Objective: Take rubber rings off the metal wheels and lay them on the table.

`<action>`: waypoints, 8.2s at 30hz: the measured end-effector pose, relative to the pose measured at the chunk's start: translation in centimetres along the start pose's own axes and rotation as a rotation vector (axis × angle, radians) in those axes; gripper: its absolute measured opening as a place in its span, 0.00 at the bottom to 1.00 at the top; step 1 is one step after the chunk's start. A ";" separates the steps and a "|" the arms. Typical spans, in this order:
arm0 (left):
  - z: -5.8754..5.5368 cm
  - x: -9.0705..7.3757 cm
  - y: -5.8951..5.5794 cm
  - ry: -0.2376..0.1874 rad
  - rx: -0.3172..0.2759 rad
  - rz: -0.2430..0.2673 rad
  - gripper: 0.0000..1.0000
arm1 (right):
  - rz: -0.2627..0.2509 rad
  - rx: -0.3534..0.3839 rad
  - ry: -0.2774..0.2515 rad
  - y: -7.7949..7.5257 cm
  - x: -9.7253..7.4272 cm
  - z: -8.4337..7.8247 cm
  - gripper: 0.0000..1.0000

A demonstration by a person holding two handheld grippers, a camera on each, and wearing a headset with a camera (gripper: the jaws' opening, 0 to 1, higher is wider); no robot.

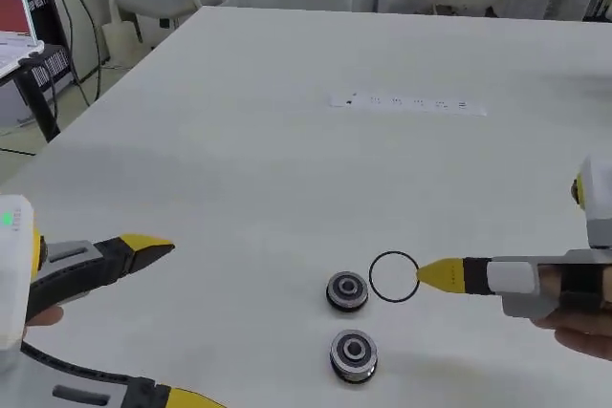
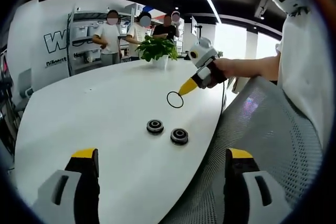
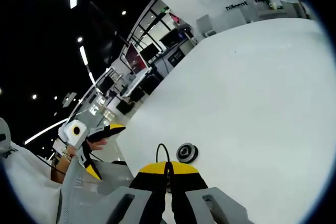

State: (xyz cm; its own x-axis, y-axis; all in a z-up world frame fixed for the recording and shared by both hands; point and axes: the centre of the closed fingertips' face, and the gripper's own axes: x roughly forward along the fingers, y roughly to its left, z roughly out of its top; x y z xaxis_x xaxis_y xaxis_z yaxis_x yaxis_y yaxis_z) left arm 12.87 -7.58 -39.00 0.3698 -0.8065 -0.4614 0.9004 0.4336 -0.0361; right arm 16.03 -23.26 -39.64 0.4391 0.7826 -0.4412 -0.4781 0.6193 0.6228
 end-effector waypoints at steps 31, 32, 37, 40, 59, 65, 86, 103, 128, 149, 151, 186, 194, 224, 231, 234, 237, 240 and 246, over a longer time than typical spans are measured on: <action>-0.8 0.0 0.1 0.002 -0.034 -0.001 0.99 | 0.060 -0.284 0.160 6.0 4.8 1.4 0.00; -0.8 0.0 0.1 0.003 -0.034 0.000 0.99 | 0.059 -0.302 0.169 6.1 5.1 1.4 0.00; -0.9 0.0 0.0 0.013 -0.035 -0.001 0.99 | 0.067 -0.335 0.198 6.4 6.1 1.2 0.00; -1.0 0.1 -0.2 0.017 -0.036 -0.005 0.99 | 0.071 -0.349 0.215 6.4 6.6 0.9 0.00; -1.4 0.3 -0.4 0.030 -0.081 -0.016 0.98 | 0.080 -0.326 0.347 5.4 11.3 -4.0 0.00; -1.4 0.4 -0.5 0.029 -0.090 -0.020 0.98 | 0.058 -0.294 0.372 4.1 12.0 -5.6 0.00; -1.6 0.3 -0.4 0.036 -0.084 -0.022 0.98 | -0.025 -0.283 0.377 1.7 12.4 -6.5 0.00; -1.5 0.3 -0.5 0.035 -0.079 -0.024 0.98 | -0.030 -0.347 0.335 2.7 11.1 -4.4 0.08; -1.4 0.7 -1.2 0.045 -0.072 -0.052 0.98 | -0.001 -0.483 0.257 5.4 6.4 -1.3 0.14; -1.6 0.5 -1.5 0.054 -0.057 -0.078 0.98 | 0.058 -0.504 0.041 4.8 1.5 2.8 0.27; -1.6 0.5 -1.5 0.053 -0.057 -0.082 0.98 | 0.066 -0.520 0.024 4.6 1.3 2.8 0.30; 3.6 2.8 -2.9 0.097 0.228 -0.269 0.99 | 0.104 -0.533 0.156 1.4 1.7 -3.9 0.43; 5.9 4.4 -3.5 0.061 0.293 -0.312 0.97 | 0.114 -0.559 0.195 1.2 1.9 -4.9 0.42; 4.0 10.5 -4.5 -0.020 0.244 -0.339 0.71 | 0.113 -0.545 0.238 0.1 3.1 -6.8 0.36; 2.8 11.2 -4.6 -0.011 0.222 -0.345 0.54 | 0.106 -0.544 0.261 -0.1 3.7 -7.7 0.34; 2.2 11.5 -4.4 -0.001 0.209 -0.337 0.46 | 0.092 -0.564 0.279 -0.4 4.0 -8.2 0.33; 1.3 11.8 -4.1 0.033 0.223 -0.329 0.39 | 0.081 -0.574 0.283 -0.6 4.2 -8.3 0.33; 0.9 12.2 -3.8 0.048 0.217 -0.319 0.34 | 0.063 -0.580 0.284 -0.9 4.5 -8.3 0.31; -0.1 12.9 -3.8 0.078 0.215 -0.319 0.25 | 0.057 -0.591 0.293 -1.2 4.7 -8.5 0.27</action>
State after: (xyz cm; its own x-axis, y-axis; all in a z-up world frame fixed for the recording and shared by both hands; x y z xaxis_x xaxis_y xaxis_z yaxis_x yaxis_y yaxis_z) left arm 14.22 -19.54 -44.95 0.0528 -0.8506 -0.5232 0.9979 0.0652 -0.0054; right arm 12.19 -19.81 -47.89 0.2156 0.7478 -0.6280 -0.8679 0.4414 0.2277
